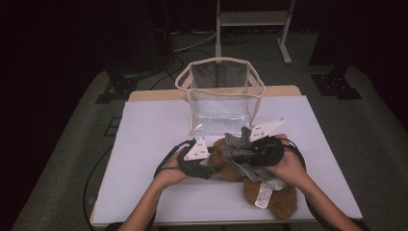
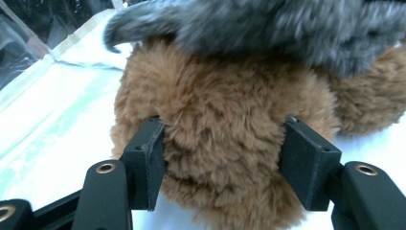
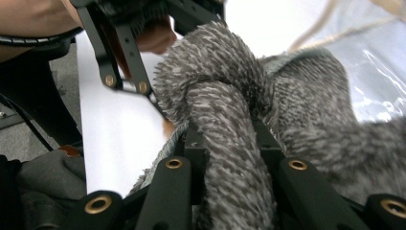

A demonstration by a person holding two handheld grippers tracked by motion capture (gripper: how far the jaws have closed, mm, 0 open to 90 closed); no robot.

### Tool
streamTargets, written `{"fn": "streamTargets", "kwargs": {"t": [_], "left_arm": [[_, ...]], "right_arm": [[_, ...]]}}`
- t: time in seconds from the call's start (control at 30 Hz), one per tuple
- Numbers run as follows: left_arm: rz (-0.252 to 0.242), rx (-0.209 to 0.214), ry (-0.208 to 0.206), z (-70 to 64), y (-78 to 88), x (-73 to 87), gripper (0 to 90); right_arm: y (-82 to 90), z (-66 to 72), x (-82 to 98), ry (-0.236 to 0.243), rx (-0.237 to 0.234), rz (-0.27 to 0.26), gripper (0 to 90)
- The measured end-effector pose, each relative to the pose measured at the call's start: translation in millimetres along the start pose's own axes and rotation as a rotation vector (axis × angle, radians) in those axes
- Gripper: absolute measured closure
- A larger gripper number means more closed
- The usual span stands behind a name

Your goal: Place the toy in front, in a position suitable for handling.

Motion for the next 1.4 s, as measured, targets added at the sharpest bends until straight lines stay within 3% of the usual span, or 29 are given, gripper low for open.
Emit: {"fn": "streamTargets", "kwargs": {"t": [0.23, 0.37, 0.4, 0.5, 0.57, 0.63, 0.67, 0.77, 0.83, 0.87, 1.0, 1.23, 1.27, 1.33, 1.4], "left_arm": [[0.014, 0.029, -0.031, -6.6, 0.6, 2.1, 38.0], [0.023, 0.056, -0.069, -11.3, 3.3, 2.6, 37.9], [0.026, 0.062, -0.078, -12.1, 4.2, 2.7, 37.5], [0.03, 0.061, -0.084, -11.7, 6.5, 2.8, 35.9], [0.019, 0.07, -0.065, -8.8, 9.5, 2.1, 34.9], [-0.01, 0.053, -0.05, -6.6, 13.7, -0.1, 30.5], [-0.04, 0.048, -0.028, -4.9, 16.1, -4.0, 27.3], [-0.04, 0.067, -0.042, -7.3, 14.2, -7.5, 27.1], [-0.023, 0.079, -0.047, -9.4, 11.2, -6.8, 28.5], [0.003, 0.078, -0.074, -12.8, 6.9, -4.6, 28.5], [0.017, 0.088, -0.09, -15.6, 5.8, -2.7, 28.8], [0.036, 0.125, -0.108, -15.7, 9.2, -1.4, 29.9], [0.037, 0.125, -0.108, -15.3, 9.8, -1.5, 29.8], [0.04, 0.12, -0.109, -13.3, 12.0, -2.8, 29.6], [0.03, 0.119, -0.095, -11.1, 14.5, -5.0, 26.2]], "right_arm": [[-18.3, 3.9, -23.8, 0.037, -0.035, 0.01, 73.6], [-11.9, -10.1, -27.3, 0.007, -0.026, -0.004, 73.6], [-5.1, -23.9, -24.3, -0.03, -0.005, 0.011, 73.4], [-0.6, -35.9, -17.2, -0.073, -0.003, 0.032, 73.4], [0.2, -36.0, -15.2, -0.085, -0.011, 0.039, 73.5], [0.5, -32.5, -12.4, -0.081, -0.02, 0.041, 73.6], [-1.5, -27.0, -10.5, -0.075, -0.066, 0.042, 73.6], [-3.8, -17.1, -10.8, -0.05, -0.089, 0.049, 73.5], [-2.8, -15.8, -11.2, -0.043, -0.082, 0.048, 73.5], [-0.9, -15.2, -11.2, -0.042, -0.078, 0.047, 73.6], [11.3, -22.5, -4.9, -0.061, -0.061, 0.045, 73.5], [38.2, -38.2, 11.7, -0.113, 0.013, 0.053, 73.5], [37.5, -41.2, 16.0, -0.125, 0.011, 0.085, 73.5], [35.3, -41.3, 17.5, -0.123, 0.009, 0.097, 73.6], [25.4, -35.5, 20.4, -0.105, -0.026, 0.11, 74.1]]}}
Point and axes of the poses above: each handheld gripper's, and its own axes: y roughly backward along the jaws, x roughly out of its underside, z roughly to its left, the point moved 1 cm from there along -y, roughly forward along the jaws, and after that the axes turned 10 degrees about z, right-handed, at the moved point
